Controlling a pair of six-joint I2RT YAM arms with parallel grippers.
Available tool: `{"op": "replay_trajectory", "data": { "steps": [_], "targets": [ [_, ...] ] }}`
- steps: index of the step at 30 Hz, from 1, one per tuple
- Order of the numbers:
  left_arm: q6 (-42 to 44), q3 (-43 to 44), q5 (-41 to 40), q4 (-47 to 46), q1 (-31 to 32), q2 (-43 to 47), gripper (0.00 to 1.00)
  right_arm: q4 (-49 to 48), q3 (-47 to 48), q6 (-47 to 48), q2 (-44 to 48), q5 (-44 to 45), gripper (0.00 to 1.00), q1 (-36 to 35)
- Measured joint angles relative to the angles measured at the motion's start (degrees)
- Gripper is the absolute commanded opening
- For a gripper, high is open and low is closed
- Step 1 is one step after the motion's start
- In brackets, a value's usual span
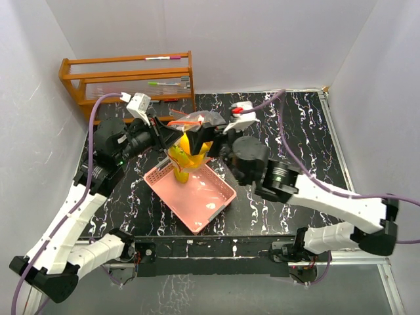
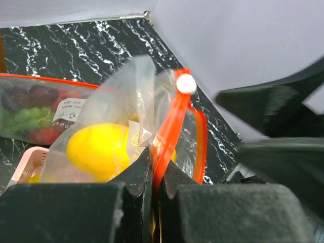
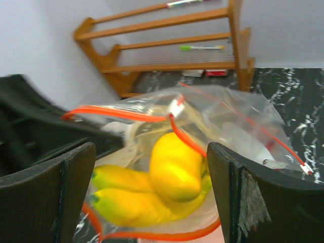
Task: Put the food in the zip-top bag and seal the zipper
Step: Place the fake fruit in the zipper food storage bag, then pick up the fake fruit from the bin.
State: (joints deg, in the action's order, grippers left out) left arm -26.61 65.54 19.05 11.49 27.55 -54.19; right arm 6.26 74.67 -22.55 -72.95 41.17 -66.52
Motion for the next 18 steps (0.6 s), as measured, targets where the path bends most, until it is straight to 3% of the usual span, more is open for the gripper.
{"op": "replay_trajectory", "data": {
  "steps": [9, 14, 18],
  "targets": [
    [5.75, 5.46, -7.98, 7.76, 0.07, -4.07, 0.0, 3.72, -4.57, -2.21, 14.91, -10.27, 0.93, -0.28],
    [11.26, 12.87, -16.94, 11.96, 0.07, -4.35, 0.0, 8.35, -8.63, -4.98, 16.41, -11.67, 0.94, -0.28],
    [15.08, 16.65, -23.76, 13.46, 0.07, -3.74, 0.0, 10.95, -12.02, -7.21, 11.72, -14.12, 0.94, -0.28]
  ]
}}
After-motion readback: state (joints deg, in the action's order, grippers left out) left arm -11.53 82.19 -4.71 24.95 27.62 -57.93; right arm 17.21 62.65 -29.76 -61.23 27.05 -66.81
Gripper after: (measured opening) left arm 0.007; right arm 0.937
